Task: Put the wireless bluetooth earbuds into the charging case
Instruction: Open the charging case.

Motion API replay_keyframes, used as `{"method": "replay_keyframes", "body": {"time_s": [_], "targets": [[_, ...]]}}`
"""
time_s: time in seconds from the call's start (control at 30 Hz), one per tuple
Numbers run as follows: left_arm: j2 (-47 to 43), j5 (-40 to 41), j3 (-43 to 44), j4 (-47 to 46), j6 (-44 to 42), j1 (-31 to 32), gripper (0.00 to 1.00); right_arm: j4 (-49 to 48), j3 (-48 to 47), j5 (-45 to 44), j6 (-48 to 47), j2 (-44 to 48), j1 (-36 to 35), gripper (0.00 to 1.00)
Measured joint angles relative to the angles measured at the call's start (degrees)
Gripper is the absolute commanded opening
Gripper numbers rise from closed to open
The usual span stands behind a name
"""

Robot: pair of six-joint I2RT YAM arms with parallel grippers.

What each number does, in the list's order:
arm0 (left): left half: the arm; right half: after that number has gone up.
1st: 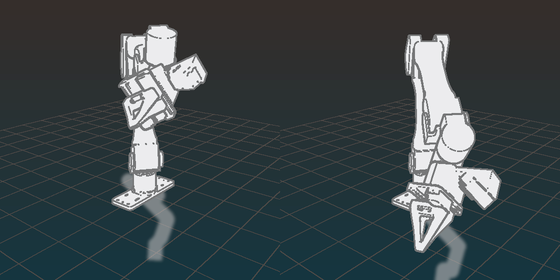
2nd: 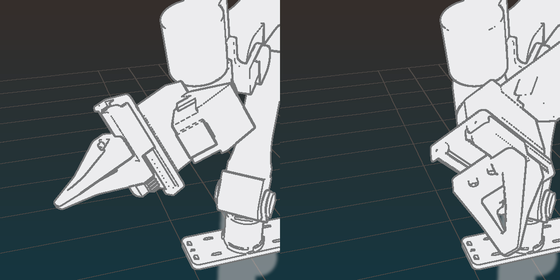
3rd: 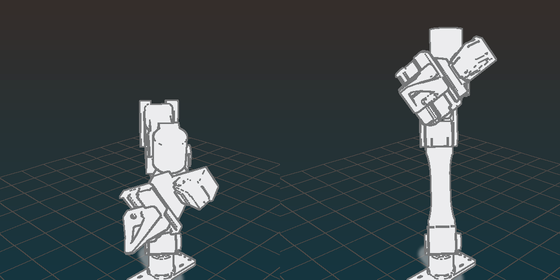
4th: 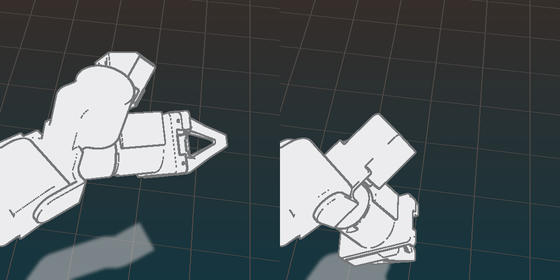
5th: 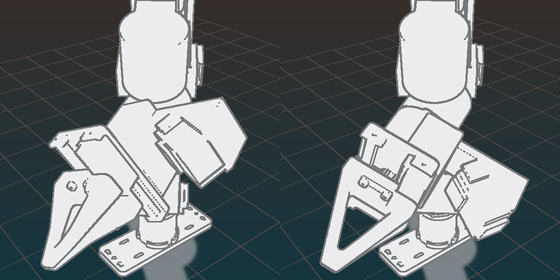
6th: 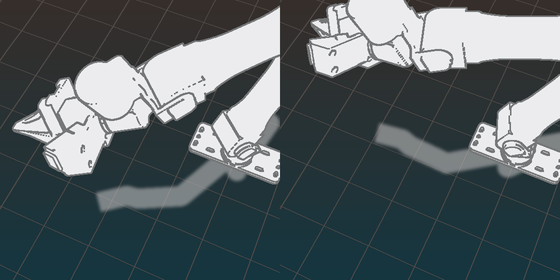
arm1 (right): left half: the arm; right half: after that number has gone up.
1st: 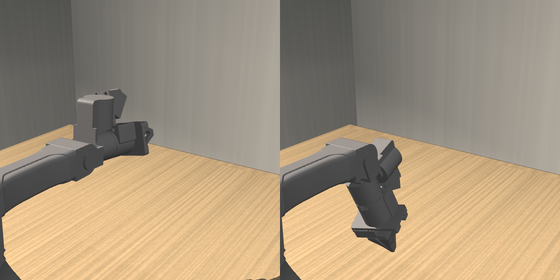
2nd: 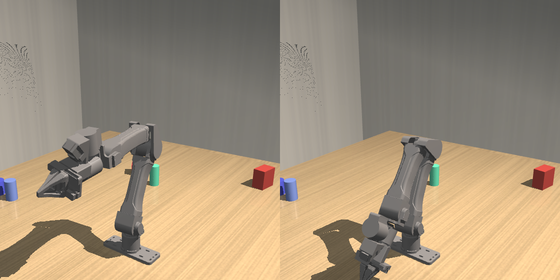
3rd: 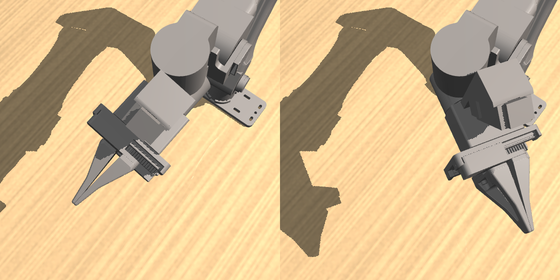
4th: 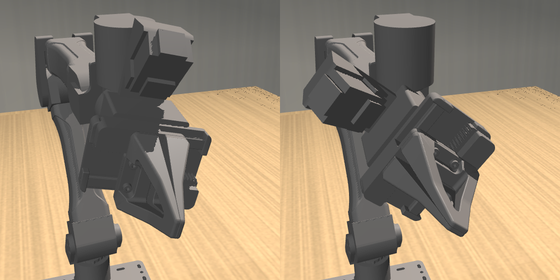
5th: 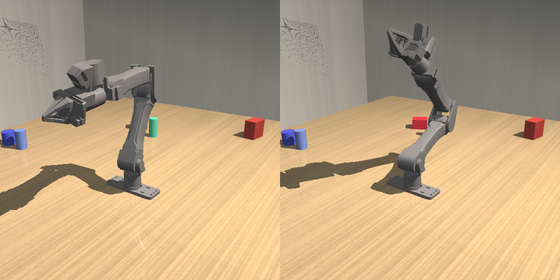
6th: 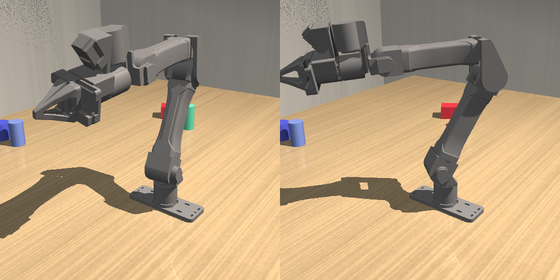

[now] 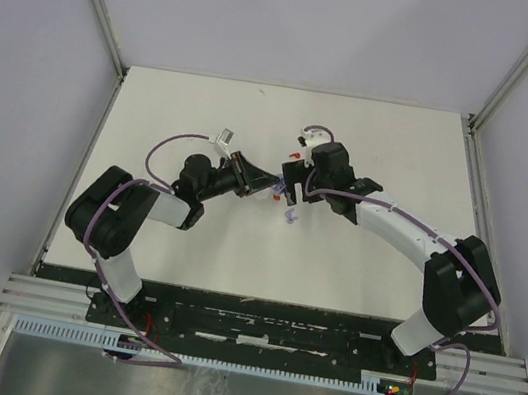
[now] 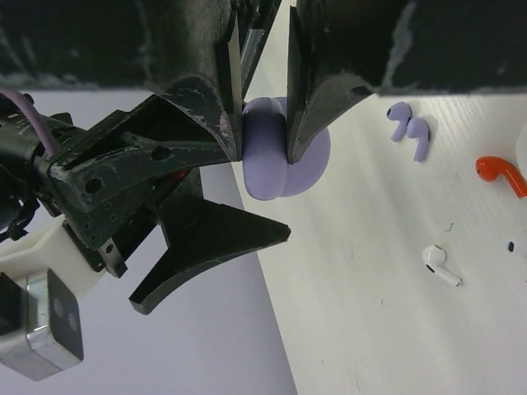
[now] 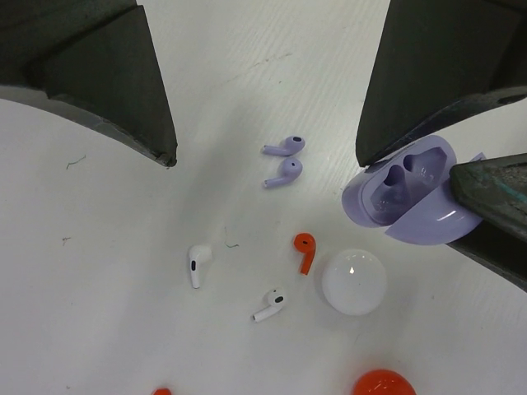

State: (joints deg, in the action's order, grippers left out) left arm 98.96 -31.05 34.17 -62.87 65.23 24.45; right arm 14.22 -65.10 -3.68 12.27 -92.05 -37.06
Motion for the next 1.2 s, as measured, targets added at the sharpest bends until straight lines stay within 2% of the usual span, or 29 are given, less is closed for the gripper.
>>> {"method": "replay_keyframes", "body": {"time_s": [0.43, 0.77, 1.2], "targets": [[0.2, 1.0, 0.0, -4.7, 3.6, -0.6, 0.03, -5.7, 1.4, -1.1, 1.5, -0.8, 0.2, 0.98], [4.5, 3.9, -0.2, -12.5, 10.7, -1.0, 0.04, -10.3, 1.6, -1.5, 2.4, -3.4, 0.7, 0.98], [4.7, 6.3, -0.9, -14.1, 12.9, -1.2, 0.23, -12.9, 1.6, -1.1, 3.2, -5.5, 0.9, 0.98]]}}
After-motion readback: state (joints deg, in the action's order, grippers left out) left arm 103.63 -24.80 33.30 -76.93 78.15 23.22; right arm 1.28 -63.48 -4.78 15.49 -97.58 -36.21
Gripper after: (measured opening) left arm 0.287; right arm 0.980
